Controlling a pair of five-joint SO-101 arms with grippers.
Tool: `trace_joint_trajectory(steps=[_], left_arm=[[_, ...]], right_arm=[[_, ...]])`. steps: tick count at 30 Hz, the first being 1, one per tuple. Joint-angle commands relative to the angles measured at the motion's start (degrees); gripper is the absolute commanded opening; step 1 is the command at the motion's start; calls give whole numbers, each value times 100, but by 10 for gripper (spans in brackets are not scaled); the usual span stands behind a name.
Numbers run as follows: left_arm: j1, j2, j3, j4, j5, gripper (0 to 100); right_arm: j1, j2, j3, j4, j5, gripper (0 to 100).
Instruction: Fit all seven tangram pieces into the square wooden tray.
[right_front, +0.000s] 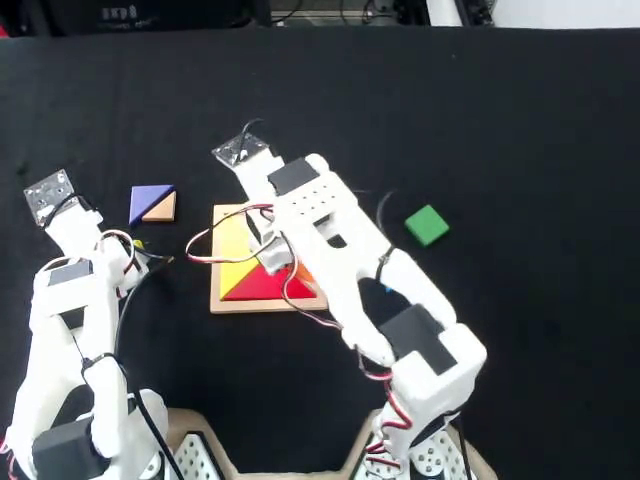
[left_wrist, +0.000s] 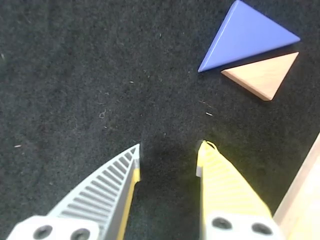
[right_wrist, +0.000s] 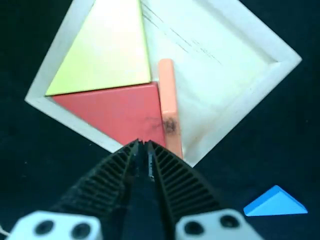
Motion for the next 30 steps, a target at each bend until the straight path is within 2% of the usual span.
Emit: trace_joint_trajectory(steps=[1,5,13,20,25,30], left_arm=[[75,-123,-40,-79,-62,188],[75,-123,-40,-79,-62,188],[75,-123,-40,-79,-62,188],[75,-123,-40,-79,-62,187],[75,-123,-40,-79,-62,186],[75,-123,-40,-79,-62,186]], right_arm=[[105,233,-462,53,62,11],[123,637,-857,237,62,11],[703,769,-1156,193,62,11],[695,725,-1323,185,123,11],[703,998,-1675,-607,545,11],[774,1534,-1877,-527,580,11]])
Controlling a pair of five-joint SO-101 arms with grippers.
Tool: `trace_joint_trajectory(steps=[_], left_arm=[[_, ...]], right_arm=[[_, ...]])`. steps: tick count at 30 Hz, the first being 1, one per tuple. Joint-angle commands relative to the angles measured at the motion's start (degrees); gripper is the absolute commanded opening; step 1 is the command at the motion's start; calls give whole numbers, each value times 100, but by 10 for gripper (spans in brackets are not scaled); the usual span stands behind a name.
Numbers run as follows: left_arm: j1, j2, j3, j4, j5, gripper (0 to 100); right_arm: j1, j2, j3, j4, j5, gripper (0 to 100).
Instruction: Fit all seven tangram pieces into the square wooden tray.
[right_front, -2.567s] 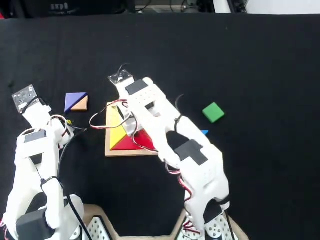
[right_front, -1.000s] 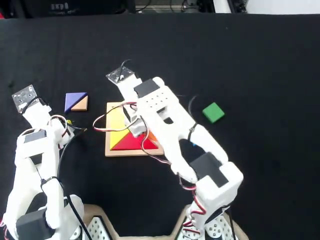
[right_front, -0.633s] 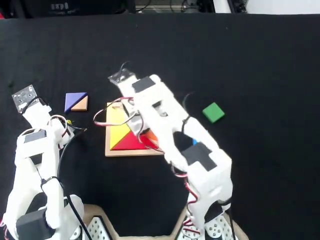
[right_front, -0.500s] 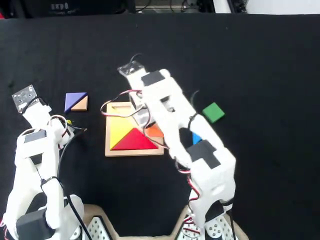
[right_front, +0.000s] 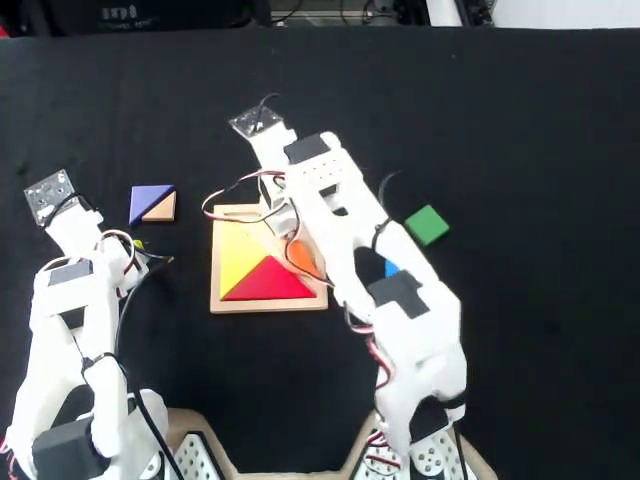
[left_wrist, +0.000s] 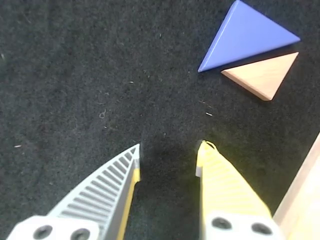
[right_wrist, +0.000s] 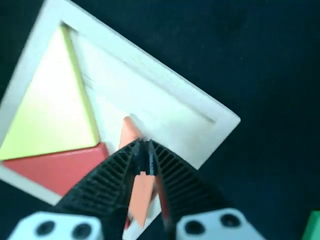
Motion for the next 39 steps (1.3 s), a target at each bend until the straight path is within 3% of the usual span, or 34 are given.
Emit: trace_joint_trajectory(steps=[1,39], left_arm=[[75,-123,-40,-79,-62,186],[75,-123,-40,-97,-62,185]], right_arm=[[123,154,-497,44,70,11],[624,233,-1429,1688,70,11]])
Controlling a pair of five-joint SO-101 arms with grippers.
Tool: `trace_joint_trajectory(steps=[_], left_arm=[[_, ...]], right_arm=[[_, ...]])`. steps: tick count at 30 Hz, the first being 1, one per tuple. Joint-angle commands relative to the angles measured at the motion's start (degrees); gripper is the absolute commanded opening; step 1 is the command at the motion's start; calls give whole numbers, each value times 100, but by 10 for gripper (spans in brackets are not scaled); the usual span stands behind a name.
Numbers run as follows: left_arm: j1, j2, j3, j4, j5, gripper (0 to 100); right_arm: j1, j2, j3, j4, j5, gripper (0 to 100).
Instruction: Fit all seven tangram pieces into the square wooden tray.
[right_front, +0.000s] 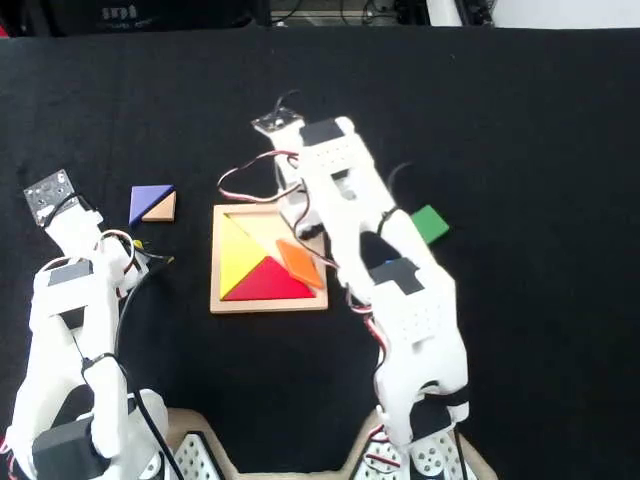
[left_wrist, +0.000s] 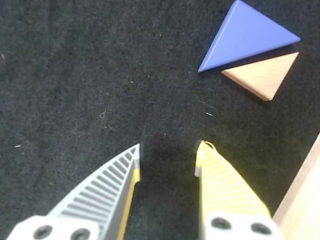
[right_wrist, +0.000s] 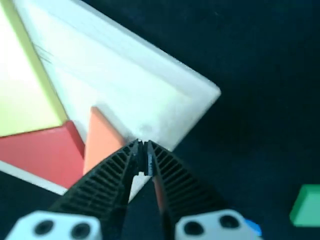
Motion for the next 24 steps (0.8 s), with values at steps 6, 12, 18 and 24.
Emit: trace_joint_trajectory(steps=[6,12,18,24], left_arm=[[75,-123,-40,-97,-62,185],[75,-123,-40,-97,-62,184],[75,-123,-40,-105,-62,184],[75,-123,-40,-105,-62,184]], right_arm=[[88,-848,462,193,642,11],[35,-1182,1095,0,914,11],[44,-1464,1525,-176,1116,11],[-88,-1464,1684,-299,1284,11]])
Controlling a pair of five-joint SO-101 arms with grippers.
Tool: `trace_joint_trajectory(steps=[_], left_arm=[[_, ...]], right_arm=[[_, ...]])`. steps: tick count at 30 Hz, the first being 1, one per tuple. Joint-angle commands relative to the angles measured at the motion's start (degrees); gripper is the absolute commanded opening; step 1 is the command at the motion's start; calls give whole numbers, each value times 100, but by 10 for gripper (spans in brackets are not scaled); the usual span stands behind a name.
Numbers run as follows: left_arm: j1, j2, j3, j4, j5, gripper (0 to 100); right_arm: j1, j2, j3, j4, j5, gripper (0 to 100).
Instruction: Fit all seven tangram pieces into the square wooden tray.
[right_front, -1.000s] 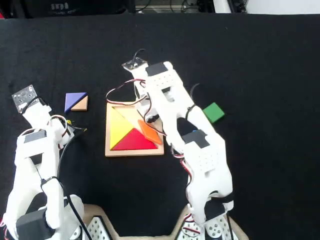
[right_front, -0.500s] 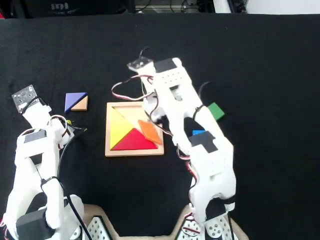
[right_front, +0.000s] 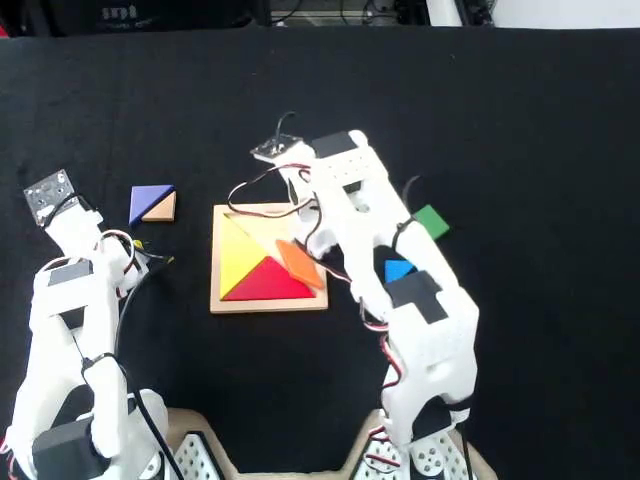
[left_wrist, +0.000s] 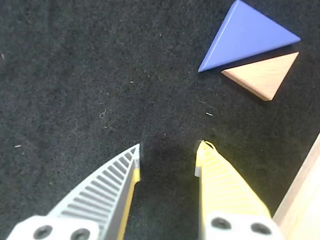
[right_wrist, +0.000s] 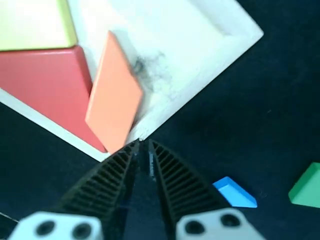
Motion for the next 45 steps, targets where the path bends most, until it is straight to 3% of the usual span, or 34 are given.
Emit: trace_joint_trajectory(steps=[1,8,18,25,30,34,45], left_arm=[[75,-123,-40,-105,-62,184],[75,-123,-40,-105,-62,184],[75,-123,-40,-105,-62,184],[75,-123,-40,-97,-62,184],[75,-123,-40,-105,-62,184],[75,-123,-40,-105,-62,184],[75,-123,-40,-105,-62,184]], right_arm=[[-149,-365,119,-176,79,11],[-580,-356,259,-167,97,11],[-668,4,277,-431,53,11],[-615,-549,-92,114,-26,11],[-378,-1174,505,-1073,-589,11],[-826,-1200,1068,-2136,-580,11],[-1055,-901,910,-2180,-510,11]])
